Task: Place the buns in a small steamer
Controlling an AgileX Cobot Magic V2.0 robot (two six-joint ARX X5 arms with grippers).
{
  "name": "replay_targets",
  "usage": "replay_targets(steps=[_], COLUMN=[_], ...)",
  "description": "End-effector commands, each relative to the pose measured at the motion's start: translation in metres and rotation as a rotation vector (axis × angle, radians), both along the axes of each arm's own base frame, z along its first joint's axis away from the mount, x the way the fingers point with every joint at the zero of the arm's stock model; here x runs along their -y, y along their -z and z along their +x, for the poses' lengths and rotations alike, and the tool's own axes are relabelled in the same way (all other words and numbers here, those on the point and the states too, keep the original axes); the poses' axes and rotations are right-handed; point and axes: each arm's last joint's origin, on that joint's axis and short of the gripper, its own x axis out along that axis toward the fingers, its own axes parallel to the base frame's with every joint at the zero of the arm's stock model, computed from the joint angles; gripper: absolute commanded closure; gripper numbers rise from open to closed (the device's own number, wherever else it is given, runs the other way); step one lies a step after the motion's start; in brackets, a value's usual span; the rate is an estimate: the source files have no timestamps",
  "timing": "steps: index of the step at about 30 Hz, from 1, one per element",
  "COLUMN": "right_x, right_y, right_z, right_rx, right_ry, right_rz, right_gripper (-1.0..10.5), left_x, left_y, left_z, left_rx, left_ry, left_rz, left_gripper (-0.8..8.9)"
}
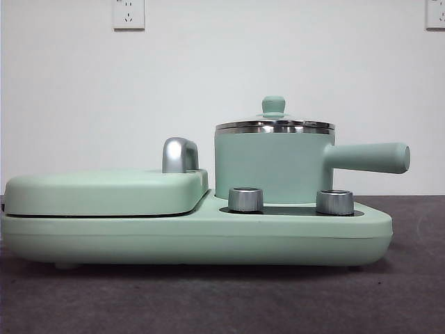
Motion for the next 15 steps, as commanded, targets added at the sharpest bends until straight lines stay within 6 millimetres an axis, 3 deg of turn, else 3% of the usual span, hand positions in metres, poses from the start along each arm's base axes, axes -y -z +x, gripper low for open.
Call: replay_targets(steps=[1, 15], right_x=[0.0004, 0.0002], right_y=[-0.0029, -0.0045], right_z=[-0.0011, -0.0007], right_rx=[0.023, 0.038], right_ry=[-0.009, -0.010], right_rz=[0.004, 0.011], right_gripper=[9.3, 9.3], left_x=[0.0003, 0.0016], left_y=[-0.0032, 0.0048], left_z=[0.0001, 0.0054], left_rx=[0.007, 0.026], left_ry=[-0.002, -0.042], left_rz=[-0.015, -0.028], left_gripper=[8.07, 8.07])
